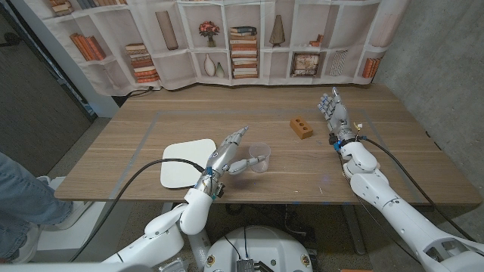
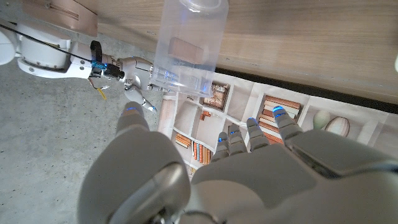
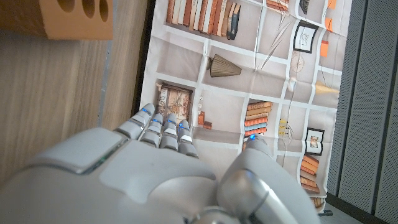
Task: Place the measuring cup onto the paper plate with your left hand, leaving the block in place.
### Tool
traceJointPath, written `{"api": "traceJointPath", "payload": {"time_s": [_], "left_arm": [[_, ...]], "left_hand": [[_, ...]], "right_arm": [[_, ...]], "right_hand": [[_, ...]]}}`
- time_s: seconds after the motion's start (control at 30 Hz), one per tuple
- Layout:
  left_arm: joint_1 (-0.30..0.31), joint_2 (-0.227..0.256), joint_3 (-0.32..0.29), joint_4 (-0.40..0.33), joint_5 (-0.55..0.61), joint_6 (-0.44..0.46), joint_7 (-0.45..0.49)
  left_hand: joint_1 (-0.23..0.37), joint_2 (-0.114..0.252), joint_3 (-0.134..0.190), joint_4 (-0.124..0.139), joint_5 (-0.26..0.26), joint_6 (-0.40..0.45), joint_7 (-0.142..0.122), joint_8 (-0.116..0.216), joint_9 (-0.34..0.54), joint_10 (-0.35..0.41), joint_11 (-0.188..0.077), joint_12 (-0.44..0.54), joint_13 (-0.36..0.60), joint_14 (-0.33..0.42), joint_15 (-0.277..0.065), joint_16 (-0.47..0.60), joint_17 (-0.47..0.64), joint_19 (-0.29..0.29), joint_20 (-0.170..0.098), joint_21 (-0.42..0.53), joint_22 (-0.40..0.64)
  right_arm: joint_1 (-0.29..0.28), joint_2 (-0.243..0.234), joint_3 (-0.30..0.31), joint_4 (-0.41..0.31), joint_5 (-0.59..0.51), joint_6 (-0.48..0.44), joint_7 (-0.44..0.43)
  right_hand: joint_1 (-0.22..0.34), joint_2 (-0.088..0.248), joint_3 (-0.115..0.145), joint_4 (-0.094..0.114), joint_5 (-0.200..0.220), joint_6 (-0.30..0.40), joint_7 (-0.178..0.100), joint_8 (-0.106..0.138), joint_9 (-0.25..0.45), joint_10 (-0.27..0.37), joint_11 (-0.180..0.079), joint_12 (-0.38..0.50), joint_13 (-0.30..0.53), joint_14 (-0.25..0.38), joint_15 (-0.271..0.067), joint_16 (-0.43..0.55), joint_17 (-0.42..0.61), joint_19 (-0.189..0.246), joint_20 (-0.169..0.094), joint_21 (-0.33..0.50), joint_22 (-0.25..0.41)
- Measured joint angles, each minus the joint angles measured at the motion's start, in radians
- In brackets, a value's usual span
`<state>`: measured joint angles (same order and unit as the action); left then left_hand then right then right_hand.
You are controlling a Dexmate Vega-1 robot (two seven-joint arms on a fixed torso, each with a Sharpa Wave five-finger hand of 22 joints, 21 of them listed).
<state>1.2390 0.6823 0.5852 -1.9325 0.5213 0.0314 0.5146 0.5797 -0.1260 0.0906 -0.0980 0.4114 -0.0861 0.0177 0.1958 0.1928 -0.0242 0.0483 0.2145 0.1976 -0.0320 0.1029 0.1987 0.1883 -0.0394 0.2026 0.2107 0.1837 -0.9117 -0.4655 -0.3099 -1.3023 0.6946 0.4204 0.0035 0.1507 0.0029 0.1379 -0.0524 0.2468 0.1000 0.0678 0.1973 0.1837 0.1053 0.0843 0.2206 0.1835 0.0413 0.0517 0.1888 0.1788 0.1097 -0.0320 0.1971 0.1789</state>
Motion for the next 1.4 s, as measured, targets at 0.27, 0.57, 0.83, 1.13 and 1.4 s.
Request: {"api": "traceJointPath", "payload": {"time_s": [0.27, 0.57, 0.83, 1.13, 1.4], "left_arm": [[-0.011, -0.001, 0.018, -0.002, 0.019, 0.031, 0.001], [-0.033, -0.009, 0.049, -0.002, 0.050, 0.070, 0.009], [-0.046, -0.015, 0.068, -0.001, 0.065, 0.092, 0.012], [-0.058, -0.019, 0.086, 0.000, 0.088, 0.126, 0.012], [-0.069, -0.022, 0.100, 0.001, 0.112, 0.156, 0.004]], "left_hand": [[0.000, 0.000, -0.004, -0.004, 0.000, 0.000, 0.000, 0.000, 0.000, 0.004, -0.004, 0.000, 0.000, 0.000, 0.000, 0.000, 0.000, 0.000, 0.000, 0.000, 0.000], [0.004, -0.004, -0.007, -0.001, 0.007, 0.004, -0.004, 0.000, 0.005, 0.006, -0.006, 0.000, 0.000, 0.000, 0.000, 0.000, 0.000, 0.000, 0.000, 0.000, 0.000], [0.004, -0.004, -0.007, -0.001, 0.007, 0.005, -0.002, 0.004, 0.005, 0.009, -0.009, 0.000, 0.000, 0.004, -0.004, 0.000, 0.000, 0.000, 0.000, 0.000, 0.000], [0.009, 0.001, -0.007, -0.001, 0.012, 0.013, -0.005, 0.005, 0.005, 0.013, -0.013, 0.000, 0.000, 0.007, -0.007, 0.000, 0.000, 0.004, 0.003, 0.000, 0.000], [0.013, 0.005, -0.007, -0.001, 0.012, 0.022, -0.007, 0.005, 0.005, 0.016, -0.016, 0.000, 0.000, 0.009, -0.009, 0.000, 0.000, 0.003, 0.003, 0.000, 0.005]], "right_arm": [[-0.002, -0.001, 0.003, 0.002, 0.003, 0.004, 0.003], [-0.005, -0.001, 0.007, 0.007, 0.009, 0.008, 0.009], [-0.006, 0.003, 0.011, 0.016, 0.025, 0.012, 0.024], [-0.004, 0.009, 0.012, 0.028, 0.033, 0.016, 0.035], [0.000, 0.012, 0.012, 0.039, 0.037, 0.020, 0.043]], "right_hand": [[0.000, 0.000, 0.000, 0.000, 0.000, 0.000, 0.000, 0.000, 0.000, 0.006, -0.006, 0.000, 0.000, 0.000, 0.000, 0.000, 0.000, 0.000, 0.000, 0.000, 0.000], [0.000, 0.000, -0.003, -0.003, 0.000, 0.002, -0.002, 0.000, 0.000, 0.006, -0.006, 0.000, 0.000, 0.004, -0.004, 0.000, 0.005, 0.000, 0.000, 0.000, 0.000], [0.000, 0.000, -0.003, -0.003, 0.000, 0.002, -0.002, 0.000, 0.000, 0.006, -0.006, 0.000, 0.000, 0.004, -0.004, 0.000, 0.005, 0.000, 0.000, 0.000, 0.000], [0.000, 0.000, -0.003, -0.003, 0.000, 0.002, -0.002, 0.000, 0.000, 0.006, -0.006, 0.000, 0.000, 0.004, -0.004, 0.000, 0.005, 0.000, 0.000, 0.000, 0.000], [0.000, 0.000, -0.006, -0.006, 0.000, 0.002, -0.002, 0.000, 0.000, 0.006, -0.006, 0.000, 0.000, 0.004, -0.004, 0.000, 0.005, 0.000, 0.000, 0.000, 0.000]]}}
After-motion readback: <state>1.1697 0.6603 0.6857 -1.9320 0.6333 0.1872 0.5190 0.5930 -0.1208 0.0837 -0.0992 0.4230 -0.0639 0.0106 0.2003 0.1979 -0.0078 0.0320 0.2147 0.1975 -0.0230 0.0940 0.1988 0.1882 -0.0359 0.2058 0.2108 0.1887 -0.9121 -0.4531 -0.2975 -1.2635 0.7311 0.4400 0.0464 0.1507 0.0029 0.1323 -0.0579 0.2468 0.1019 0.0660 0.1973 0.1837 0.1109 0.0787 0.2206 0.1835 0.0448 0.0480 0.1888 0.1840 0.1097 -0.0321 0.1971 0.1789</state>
